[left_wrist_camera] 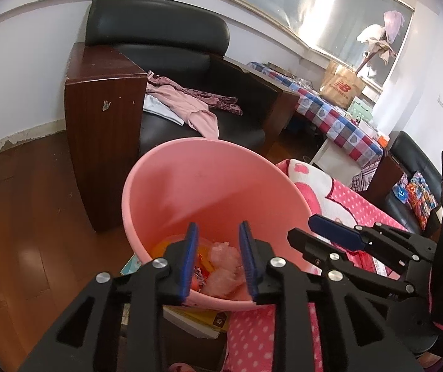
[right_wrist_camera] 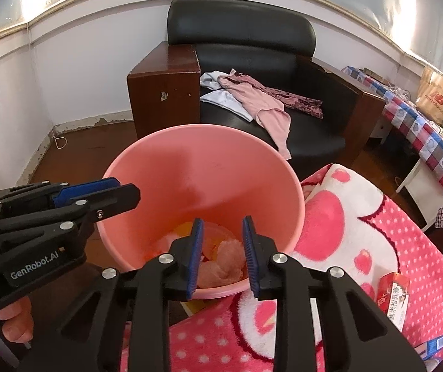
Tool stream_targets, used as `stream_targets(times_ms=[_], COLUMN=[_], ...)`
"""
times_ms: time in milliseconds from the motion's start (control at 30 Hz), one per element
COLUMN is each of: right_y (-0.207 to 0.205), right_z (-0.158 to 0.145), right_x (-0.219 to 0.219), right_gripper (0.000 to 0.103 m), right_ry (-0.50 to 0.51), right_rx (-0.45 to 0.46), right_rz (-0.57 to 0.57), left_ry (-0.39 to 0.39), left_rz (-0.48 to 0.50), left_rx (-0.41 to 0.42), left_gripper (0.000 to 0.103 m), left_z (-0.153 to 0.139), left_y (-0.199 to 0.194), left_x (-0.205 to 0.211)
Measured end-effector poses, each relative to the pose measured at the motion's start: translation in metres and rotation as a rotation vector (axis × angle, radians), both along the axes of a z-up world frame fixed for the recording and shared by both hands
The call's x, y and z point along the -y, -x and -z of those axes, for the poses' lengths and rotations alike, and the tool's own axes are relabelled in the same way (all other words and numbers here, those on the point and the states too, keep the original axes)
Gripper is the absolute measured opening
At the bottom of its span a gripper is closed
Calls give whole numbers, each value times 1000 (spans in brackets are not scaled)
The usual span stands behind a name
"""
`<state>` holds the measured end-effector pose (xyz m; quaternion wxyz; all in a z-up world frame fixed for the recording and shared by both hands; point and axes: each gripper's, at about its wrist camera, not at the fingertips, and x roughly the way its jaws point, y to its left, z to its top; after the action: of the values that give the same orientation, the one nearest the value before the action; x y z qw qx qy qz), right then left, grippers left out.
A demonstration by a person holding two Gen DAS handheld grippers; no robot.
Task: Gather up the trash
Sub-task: 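Carry both wrappers into the pink bucket and open both tools, then move both open tools back over the table toward the remaining trash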
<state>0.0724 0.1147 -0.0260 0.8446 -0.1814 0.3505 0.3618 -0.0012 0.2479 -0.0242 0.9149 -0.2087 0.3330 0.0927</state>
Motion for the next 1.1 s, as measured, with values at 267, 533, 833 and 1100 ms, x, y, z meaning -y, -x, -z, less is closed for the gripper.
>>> stream_targets(times_ms=[267, 533, 833, 1100], right_y=[0, -1, -3, 9], right_z=[-6, -18, -32, -37], right_x=[9, 26, 51, 94], right_gripper=[27, 46, 46, 46], right_ry=[-55, -124, -192, -235], right_rx=[-38, -47, -55, -60], right_rz=[1, 28, 78, 153], left_ry=[-11, -24, -37, -49], left_rz=[-13, -18, -5, 45], left_rx=[20, 37, 50, 69], left_gripper=[28, 28, 28, 28], left_z=[-10, -19, -29, -39], left_y=[10, 21, 27, 28], left_x=[-3, 0, 10, 31])
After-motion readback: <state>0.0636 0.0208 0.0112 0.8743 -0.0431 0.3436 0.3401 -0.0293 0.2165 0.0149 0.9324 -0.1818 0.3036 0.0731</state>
